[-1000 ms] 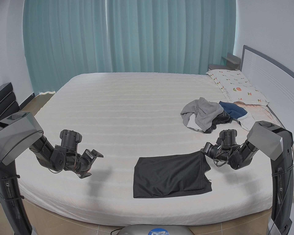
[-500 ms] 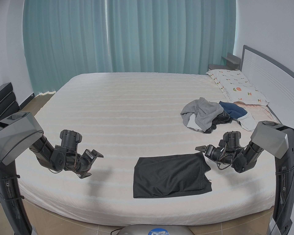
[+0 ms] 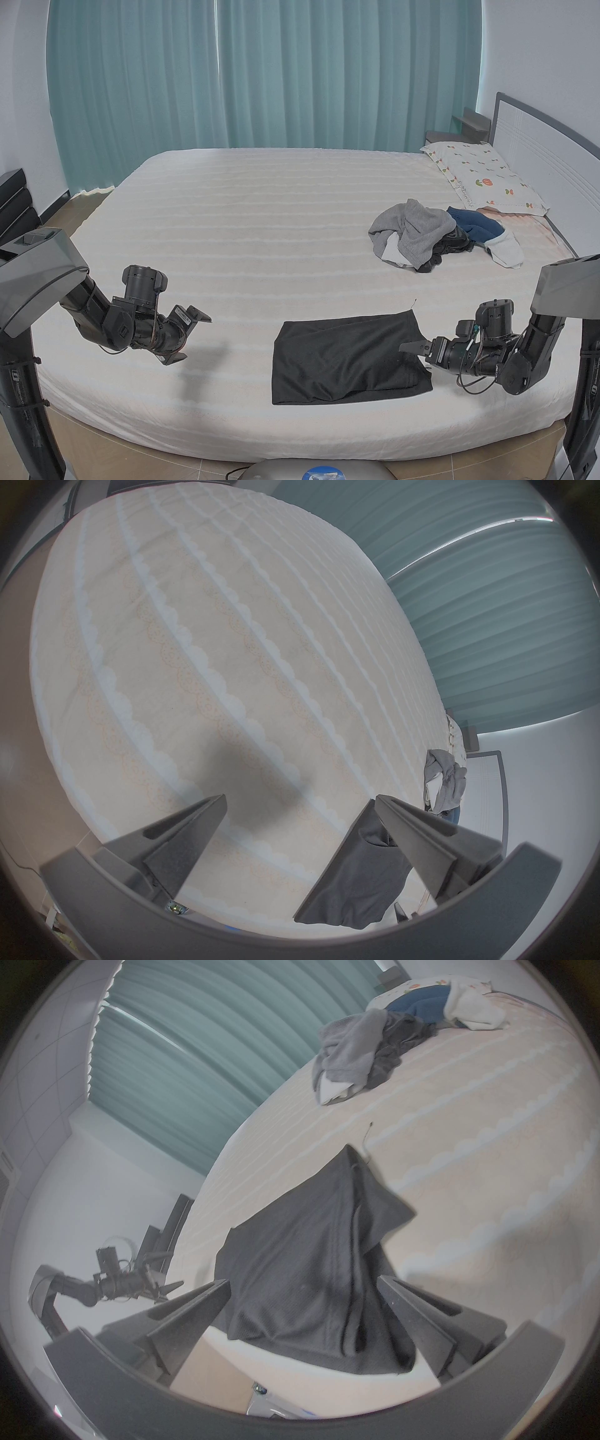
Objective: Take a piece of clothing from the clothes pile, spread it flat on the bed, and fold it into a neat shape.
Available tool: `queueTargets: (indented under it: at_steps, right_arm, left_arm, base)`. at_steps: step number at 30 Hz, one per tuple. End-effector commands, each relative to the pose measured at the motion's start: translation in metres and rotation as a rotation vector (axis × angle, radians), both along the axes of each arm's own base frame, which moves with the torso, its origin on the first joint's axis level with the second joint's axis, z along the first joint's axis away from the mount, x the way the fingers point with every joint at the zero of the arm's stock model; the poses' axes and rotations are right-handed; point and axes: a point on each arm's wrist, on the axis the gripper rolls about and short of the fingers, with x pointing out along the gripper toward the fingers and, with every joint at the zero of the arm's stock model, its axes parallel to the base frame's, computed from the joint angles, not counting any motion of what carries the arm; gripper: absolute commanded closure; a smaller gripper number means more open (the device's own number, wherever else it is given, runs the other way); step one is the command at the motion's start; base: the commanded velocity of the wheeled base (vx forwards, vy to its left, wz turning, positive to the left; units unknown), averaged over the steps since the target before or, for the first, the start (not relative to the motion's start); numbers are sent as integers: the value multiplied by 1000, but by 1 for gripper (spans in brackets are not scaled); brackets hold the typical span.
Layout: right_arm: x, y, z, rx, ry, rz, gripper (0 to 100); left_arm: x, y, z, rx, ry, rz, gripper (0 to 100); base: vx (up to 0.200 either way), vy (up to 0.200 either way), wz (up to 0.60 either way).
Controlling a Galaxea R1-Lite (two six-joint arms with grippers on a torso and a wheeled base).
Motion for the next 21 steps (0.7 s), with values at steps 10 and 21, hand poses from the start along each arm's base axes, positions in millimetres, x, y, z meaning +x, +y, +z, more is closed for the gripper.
queueTargets:
  at_steps: [10, 21]
  right_arm:
    - [-9, 4, -22, -39, 60, 43, 0]
    - [-3, 6, -25, -41, 48, 38, 0]
  left_arm:
    - [1, 0, 0, 0, 0, 0, 0]
    - [1, 0, 0, 0, 0, 0, 0]
  base:
    - [0, 0, 0]
    - [0, 0, 0]
